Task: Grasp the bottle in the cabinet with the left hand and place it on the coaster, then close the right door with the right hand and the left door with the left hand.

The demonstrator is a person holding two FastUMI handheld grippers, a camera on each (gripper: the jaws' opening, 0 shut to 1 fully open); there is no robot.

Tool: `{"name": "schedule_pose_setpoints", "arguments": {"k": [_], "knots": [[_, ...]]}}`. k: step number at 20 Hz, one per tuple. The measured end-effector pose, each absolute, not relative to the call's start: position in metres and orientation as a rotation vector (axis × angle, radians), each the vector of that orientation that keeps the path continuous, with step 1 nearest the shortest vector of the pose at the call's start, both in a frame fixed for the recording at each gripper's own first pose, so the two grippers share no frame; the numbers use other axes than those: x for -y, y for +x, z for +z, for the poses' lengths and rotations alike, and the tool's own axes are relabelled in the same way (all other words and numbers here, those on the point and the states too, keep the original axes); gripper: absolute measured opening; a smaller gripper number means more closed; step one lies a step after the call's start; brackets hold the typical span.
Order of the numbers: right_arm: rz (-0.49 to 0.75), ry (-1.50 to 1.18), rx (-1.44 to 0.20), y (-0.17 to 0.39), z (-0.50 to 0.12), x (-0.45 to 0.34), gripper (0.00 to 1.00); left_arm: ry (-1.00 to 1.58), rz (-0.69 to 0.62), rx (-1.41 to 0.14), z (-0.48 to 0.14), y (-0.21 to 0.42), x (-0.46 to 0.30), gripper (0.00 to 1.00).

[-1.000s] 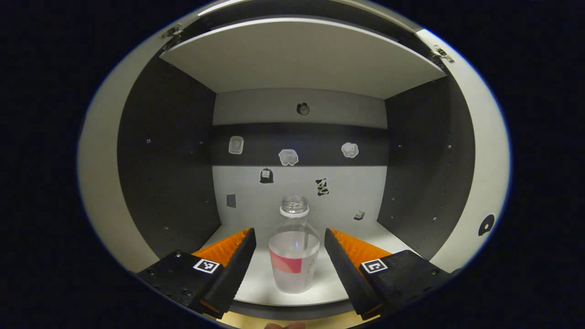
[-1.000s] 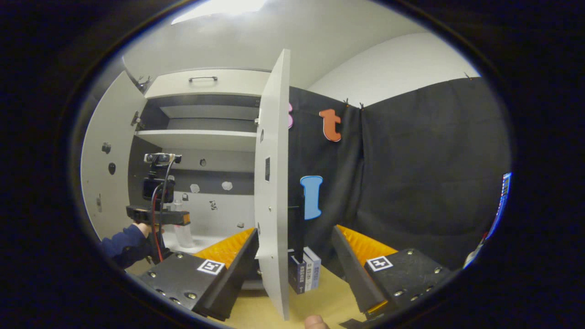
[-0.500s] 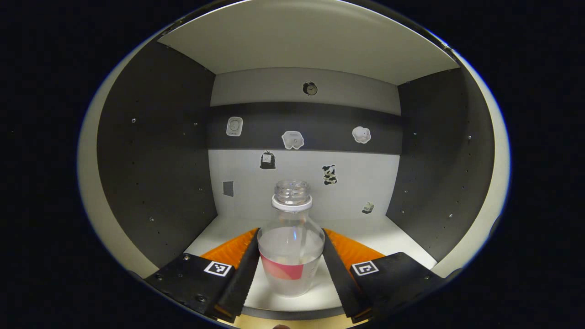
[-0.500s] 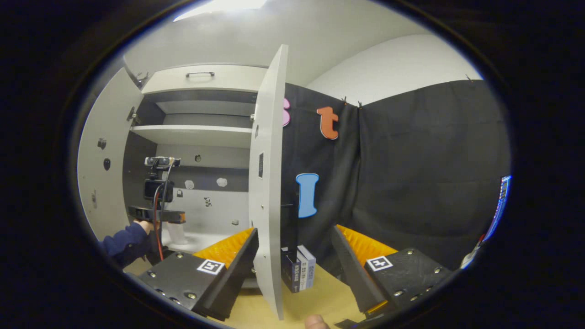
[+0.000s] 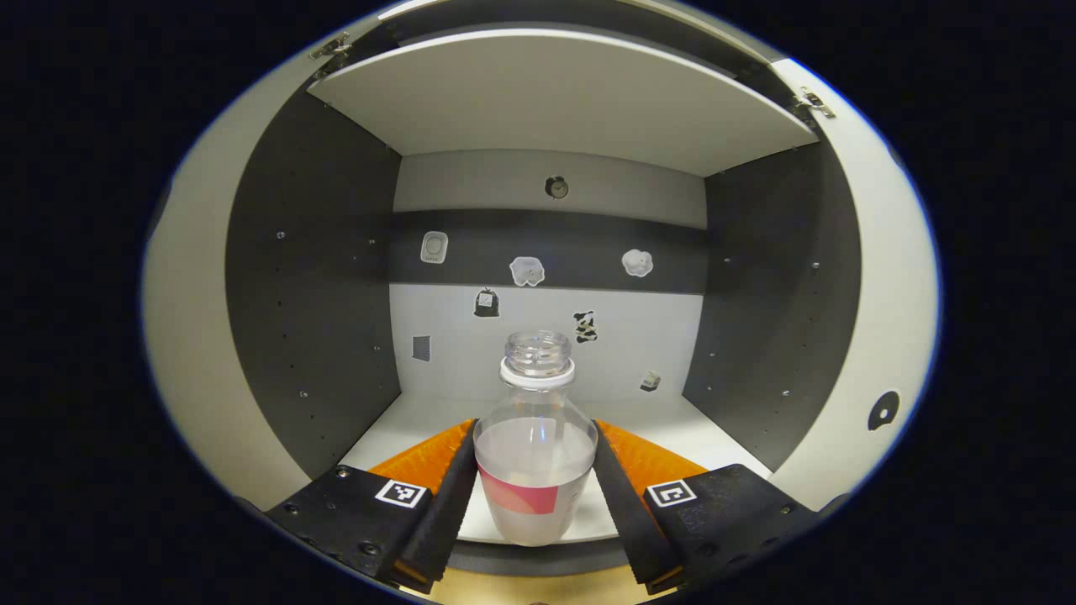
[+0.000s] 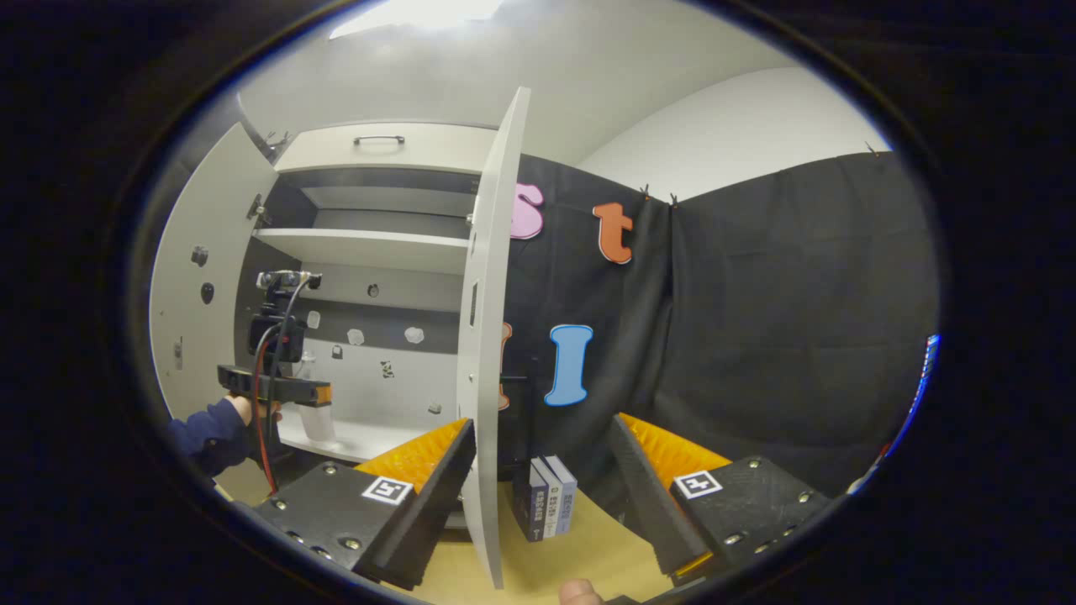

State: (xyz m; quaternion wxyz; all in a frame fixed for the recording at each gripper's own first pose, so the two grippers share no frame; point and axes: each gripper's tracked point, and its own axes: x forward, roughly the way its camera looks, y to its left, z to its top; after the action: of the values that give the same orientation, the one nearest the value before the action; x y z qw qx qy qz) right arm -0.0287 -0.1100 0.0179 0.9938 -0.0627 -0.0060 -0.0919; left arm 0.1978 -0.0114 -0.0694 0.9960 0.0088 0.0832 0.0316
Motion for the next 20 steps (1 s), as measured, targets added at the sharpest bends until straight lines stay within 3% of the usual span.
{"name": "schedule_pose_setpoints", "arguments": {"k": [9,13,14,20], "knots": [[-0.095,-0.12,0.032,-0.031,0.021,0.12,0.98,0.022,0.009,-0.133,-0.077,0.119,0.044,0.8],[-0.049,-0.118,0.039,-0.021,0.026,0.126,0.94,0.014,-0.001,-0.126,-0.098,0.086,0.055,0.8],[-0.037,-0.117,0.04,-0.017,0.027,0.127,0.97,0.007,0.0,-0.128,-0.106,0.078,0.056,0.8],[0.028,-0.117,0.05,-0.003,0.033,0.135,0.97,-0.024,0.014,-0.115,-0.146,0.033,0.062,0.8]]}}
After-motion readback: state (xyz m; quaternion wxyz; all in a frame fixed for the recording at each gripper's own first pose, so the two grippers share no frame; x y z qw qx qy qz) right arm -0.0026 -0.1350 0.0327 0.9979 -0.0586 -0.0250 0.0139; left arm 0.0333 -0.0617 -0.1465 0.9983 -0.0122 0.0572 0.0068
